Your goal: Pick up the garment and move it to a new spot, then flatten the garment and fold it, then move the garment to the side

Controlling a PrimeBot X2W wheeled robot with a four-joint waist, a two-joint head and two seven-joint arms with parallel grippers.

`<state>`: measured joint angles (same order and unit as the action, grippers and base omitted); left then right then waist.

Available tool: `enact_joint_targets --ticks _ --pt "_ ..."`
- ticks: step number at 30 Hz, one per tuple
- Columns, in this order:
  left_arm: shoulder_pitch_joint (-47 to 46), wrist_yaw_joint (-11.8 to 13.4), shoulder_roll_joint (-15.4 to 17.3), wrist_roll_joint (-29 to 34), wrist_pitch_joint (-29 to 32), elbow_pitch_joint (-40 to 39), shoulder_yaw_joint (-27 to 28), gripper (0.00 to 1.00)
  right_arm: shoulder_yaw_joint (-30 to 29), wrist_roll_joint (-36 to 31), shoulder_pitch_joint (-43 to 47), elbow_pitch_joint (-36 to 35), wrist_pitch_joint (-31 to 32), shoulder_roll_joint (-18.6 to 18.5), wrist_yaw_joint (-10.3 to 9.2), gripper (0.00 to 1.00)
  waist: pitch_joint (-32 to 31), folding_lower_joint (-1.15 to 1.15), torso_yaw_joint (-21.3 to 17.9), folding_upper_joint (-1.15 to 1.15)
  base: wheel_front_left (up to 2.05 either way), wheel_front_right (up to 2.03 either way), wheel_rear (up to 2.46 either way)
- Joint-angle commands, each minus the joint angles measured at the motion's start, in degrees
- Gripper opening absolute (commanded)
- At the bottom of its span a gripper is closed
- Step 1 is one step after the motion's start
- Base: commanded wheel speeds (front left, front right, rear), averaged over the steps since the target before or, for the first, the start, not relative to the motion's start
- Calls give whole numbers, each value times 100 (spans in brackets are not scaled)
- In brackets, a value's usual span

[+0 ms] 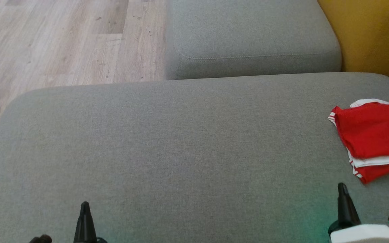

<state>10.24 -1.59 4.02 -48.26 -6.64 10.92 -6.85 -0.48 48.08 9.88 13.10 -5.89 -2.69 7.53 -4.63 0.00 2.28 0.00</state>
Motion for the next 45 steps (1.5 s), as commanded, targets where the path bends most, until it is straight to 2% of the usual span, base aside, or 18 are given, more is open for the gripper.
enact_joint_targets --ticks 1,45 --pt "-337 -47 73 -151 27 -147 180 0 21 155 -346 -168 39 -121 -2 0 8 0 -4 0 0 0 0" --pt "-1187 -407 73 -3102 740 149 774 0 -279 3066 -1170 -2 741 -136 -4 0 322 0 -152 0 0 0 0"
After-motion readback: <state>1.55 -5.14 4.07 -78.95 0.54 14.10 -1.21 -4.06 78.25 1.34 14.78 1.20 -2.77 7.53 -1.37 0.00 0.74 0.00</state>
